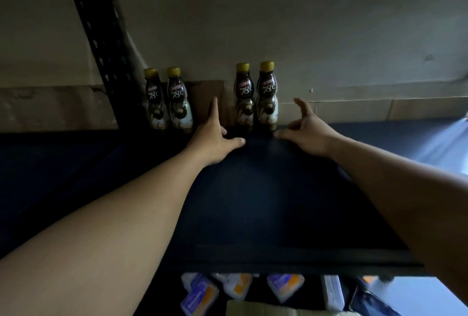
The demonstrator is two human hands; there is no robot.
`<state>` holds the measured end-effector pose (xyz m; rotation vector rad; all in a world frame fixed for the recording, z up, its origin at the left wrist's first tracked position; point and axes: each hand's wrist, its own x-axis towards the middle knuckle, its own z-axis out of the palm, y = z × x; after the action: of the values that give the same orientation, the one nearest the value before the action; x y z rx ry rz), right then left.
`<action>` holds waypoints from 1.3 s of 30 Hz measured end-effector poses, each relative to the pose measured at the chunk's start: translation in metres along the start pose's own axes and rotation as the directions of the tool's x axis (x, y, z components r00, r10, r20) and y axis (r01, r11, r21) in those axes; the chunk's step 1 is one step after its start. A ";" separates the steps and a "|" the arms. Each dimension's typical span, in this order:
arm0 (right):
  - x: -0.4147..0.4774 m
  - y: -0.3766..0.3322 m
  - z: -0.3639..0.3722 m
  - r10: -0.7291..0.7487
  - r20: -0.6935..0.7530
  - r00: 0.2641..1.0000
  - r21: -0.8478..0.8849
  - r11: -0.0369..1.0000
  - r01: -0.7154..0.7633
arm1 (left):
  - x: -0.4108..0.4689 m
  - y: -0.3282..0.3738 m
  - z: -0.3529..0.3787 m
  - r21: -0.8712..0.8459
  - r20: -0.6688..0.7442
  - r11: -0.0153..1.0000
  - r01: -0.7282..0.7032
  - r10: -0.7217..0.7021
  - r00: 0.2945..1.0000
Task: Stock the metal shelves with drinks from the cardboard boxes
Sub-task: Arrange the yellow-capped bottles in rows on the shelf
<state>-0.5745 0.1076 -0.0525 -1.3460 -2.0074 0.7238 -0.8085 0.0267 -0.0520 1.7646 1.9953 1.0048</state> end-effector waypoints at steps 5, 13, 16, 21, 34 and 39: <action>-0.076 -0.006 -0.015 -0.032 0.018 0.999 -0.217 0.976 0.035 | -0.070 0.013 -0.009 0.103 0.027 0.994 -0.031 0.029 0.999; -0.210 -0.025 -0.030 -0.124 -0.009 0.992 -0.314 0.943 0.115 | -0.189 0.037 -0.013 0.138 -0.055 0.980 -0.145 0.153 0.987; -0.258 -0.021 -0.026 -0.140 -0.057 0.988 -0.269 0.956 0.120 | -0.233 0.036 -0.001 0.122 -0.085 0.972 -0.199 0.210 0.974; -0.318 -0.009 -0.007 -0.184 -0.117 0.976 -0.167 0.972 0.163 | -0.298 0.031 0.025 -0.102 -0.167 0.974 -0.204 0.186 0.968; -0.403 0.089 0.069 0.306 0.650 0.696 -0.402 0.915 -0.027 | -0.382 -0.050 0.099 0.360 0.742 0.933 -0.005 -0.284 0.607; -0.410 0.129 0.085 0.309 0.474 0.824 -0.380 0.917 -0.125 | -0.392 -0.078 0.128 0.259 0.666 0.962 0.085 -0.241 0.705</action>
<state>-0.4376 -0.2418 -0.2778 -1.7451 -2.5207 0.9754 -0.7056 -0.3077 -0.2834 1.6669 1.7330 0.0145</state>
